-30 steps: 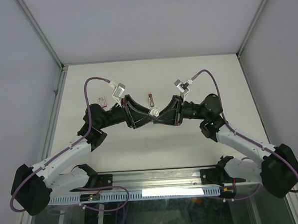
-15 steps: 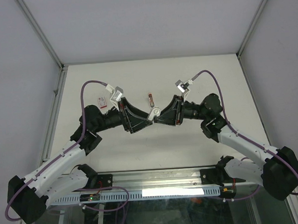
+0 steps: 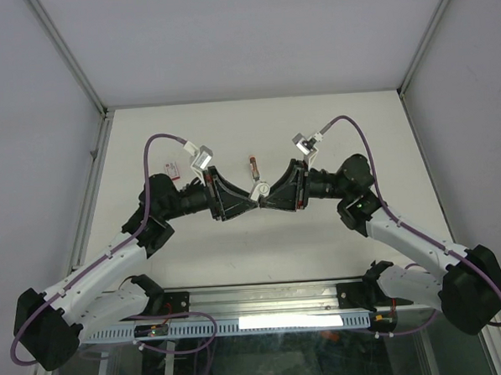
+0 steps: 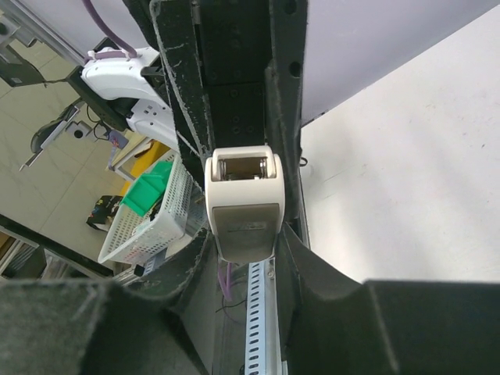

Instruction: Load the staples into the stapler

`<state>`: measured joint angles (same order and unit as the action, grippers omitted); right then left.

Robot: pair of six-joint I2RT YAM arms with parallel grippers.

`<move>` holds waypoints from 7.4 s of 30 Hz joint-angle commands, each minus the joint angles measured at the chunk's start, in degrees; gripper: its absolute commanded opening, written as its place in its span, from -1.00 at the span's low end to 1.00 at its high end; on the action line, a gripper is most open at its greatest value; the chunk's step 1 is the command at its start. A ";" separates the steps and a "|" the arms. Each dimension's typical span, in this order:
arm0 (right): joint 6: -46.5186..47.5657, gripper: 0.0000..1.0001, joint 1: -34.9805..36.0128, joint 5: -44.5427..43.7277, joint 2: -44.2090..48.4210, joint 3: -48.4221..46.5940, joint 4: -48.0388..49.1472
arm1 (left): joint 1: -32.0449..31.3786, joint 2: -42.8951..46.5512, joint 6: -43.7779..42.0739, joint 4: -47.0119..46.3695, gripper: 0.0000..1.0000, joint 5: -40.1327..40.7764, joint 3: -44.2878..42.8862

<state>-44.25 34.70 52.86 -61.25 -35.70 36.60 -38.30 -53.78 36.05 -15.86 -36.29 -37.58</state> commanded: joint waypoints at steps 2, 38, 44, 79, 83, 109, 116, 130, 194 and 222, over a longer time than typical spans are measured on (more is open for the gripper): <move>2.18 -1.00 -0.17 1.98 -0.08 -3.38 0.16 | -0.37 0.59 -0.54 -2.49 -0.44 -0.75 -1.99; 39.10 -1.00 -4.79 4.02 -3.78 -16.12 -52.60 | 0.01 1.09 -17.59 37.96 -1.00 -2.47 -15.57; 39.90 -0.50 -5.30 -4.76 -3.97 -15.89 -54.00 | 0.12 1.11 -19.26 45.46 -1.00 -1.42 -16.65; 32.23 0.29 -6.05 -23.10 6.60 -7.88 -46.49 | 8.09 -28.49 -19.05 62.65 -1.00 18.41 -32.39; 31.85 0.29 -5.99 -23.39 7.11 -6.87 -46.67 | 8.07 -39.04 -21.03 66.45 -1.00 18.87 -40.30; 27.36 0.30 -5.95 -18.85 7.77 -1.30 -39.12 | 11.90 -60.99 -27.03 77.47 -0.73 23.07 -61.10; 26.89 0.30 -5.90 -18.66 7.33 -1.14 -38.81 | 14.77 -63.76 -28.59 78.34 -0.72 23.05 -63.89; 26.10 0.29 -5.91 -19.14 8.05 -0.16 -38.67 | 16.60 -67.55 -28.67 77.88 -0.34 22.20 -69.15; 30.86 0.65 -5.58 -7.45 3.55 -4.41 -37.68 | 1.88 -30.14 -37.96 54.92 -1.00 -3.56 -31.61; 20.30 -1.00 0.20 1.76 -2.68 -4.37 -19.59 | -0.87 -20.67 -29.69 47.25 0.44 -7.08 -29.83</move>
<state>-22.85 34.30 57.60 -65.58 -38.74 11.94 -38.68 -78.43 1.02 40.60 -50.43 -67.55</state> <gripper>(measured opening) 0.190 0.454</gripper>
